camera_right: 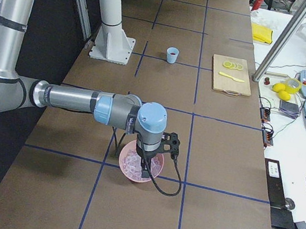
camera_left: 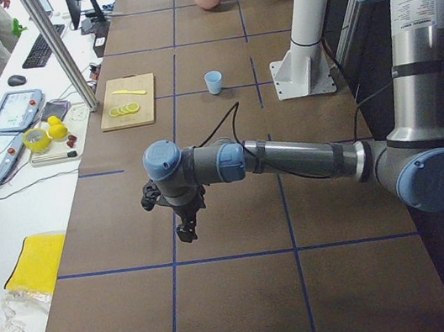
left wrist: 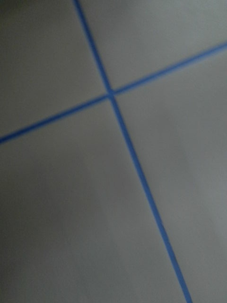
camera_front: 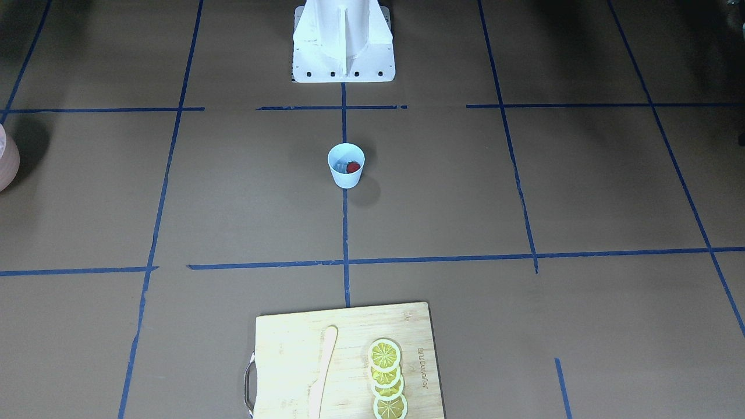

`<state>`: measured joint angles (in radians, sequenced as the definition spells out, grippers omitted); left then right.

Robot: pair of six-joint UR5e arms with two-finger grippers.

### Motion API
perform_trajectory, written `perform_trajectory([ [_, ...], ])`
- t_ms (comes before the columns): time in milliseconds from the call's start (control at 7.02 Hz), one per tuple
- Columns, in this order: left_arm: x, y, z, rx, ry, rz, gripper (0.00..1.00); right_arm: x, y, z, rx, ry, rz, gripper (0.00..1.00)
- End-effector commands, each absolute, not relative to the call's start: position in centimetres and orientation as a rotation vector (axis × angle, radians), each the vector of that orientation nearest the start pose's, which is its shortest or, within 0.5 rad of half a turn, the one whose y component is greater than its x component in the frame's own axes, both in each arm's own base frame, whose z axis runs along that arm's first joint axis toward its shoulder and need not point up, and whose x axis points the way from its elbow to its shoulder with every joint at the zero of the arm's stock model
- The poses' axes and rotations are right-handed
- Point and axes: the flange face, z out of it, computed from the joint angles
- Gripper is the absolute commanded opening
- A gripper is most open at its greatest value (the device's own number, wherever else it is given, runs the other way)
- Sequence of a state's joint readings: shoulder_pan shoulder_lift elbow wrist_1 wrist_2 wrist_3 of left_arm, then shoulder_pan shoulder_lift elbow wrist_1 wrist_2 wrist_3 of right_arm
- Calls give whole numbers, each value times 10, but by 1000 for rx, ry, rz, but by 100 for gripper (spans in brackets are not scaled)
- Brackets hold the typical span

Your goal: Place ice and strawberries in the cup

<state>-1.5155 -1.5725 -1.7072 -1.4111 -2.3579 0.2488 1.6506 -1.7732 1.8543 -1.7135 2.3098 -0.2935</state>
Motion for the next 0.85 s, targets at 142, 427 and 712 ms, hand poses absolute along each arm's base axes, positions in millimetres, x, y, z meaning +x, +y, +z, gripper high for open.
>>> perform_trajectory([
  [142, -87, -479, 630, 40, 761, 139, 100, 99, -395, 625, 84, -736, -180, 100],
  [427, -89, -473, 635, 33, 761, 136, 100, 99, -394, 624, 85, -737, -180, 100],
  [712, -89, -472, 636, 29, 761, 136, 100, 99, -394, 624, 86, -736, -182, 100],
])
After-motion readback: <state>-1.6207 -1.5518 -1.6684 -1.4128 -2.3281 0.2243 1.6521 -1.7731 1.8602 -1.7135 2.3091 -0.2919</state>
